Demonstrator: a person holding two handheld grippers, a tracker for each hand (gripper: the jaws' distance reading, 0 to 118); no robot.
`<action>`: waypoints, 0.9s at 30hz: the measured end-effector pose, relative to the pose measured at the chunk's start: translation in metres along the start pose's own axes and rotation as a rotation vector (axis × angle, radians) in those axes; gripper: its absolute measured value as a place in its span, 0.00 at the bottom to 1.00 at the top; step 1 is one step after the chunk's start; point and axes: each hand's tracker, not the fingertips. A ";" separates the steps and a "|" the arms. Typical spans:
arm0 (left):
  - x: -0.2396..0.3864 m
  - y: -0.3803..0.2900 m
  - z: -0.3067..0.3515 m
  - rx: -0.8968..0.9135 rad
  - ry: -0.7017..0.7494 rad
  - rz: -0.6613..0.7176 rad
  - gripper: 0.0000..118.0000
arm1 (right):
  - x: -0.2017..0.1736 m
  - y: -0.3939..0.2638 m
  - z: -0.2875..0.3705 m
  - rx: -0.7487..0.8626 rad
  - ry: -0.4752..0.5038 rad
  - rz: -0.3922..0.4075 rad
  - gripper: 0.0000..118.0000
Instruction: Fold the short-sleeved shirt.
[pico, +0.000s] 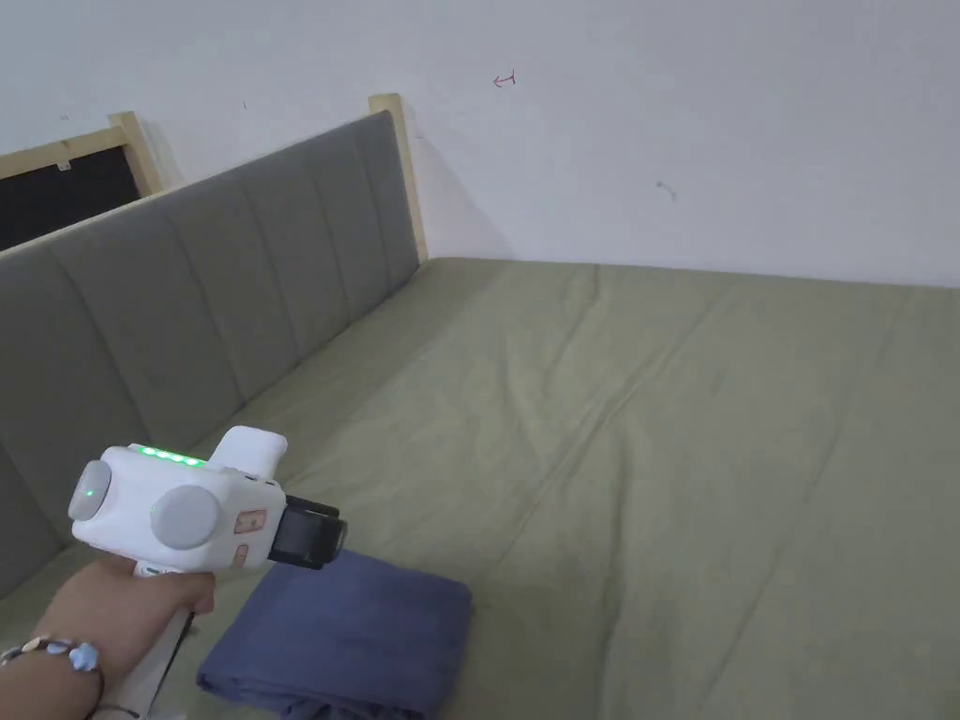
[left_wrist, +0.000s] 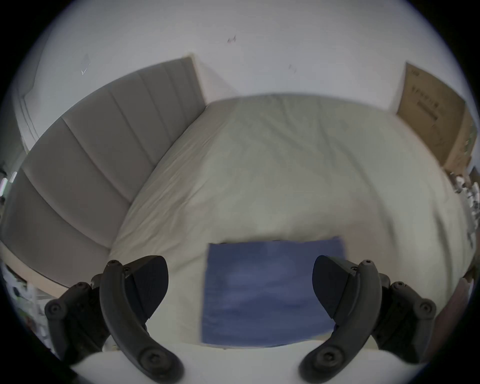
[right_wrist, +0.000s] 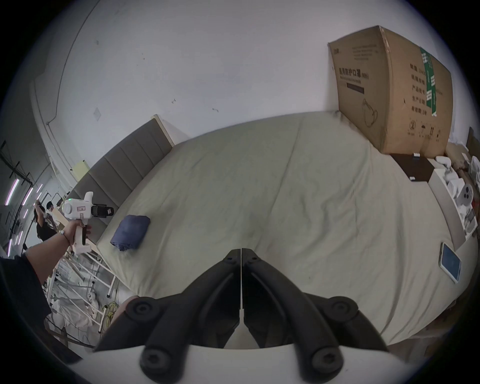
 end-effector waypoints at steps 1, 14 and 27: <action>0.013 -0.005 0.009 0.007 -0.042 0.009 0.95 | 0.000 0.002 0.001 0.006 0.001 0.005 0.00; 0.238 -0.036 0.177 0.550 -0.497 0.105 0.02 | -0.013 0.023 0.052 0.204 -0.050 0.069 0.00; 0.343 -0.049 0.264 0.900 -0.232 0.027 0.02 | 0.000 0.008 0.097 0.776 -0.398 0.179 0.00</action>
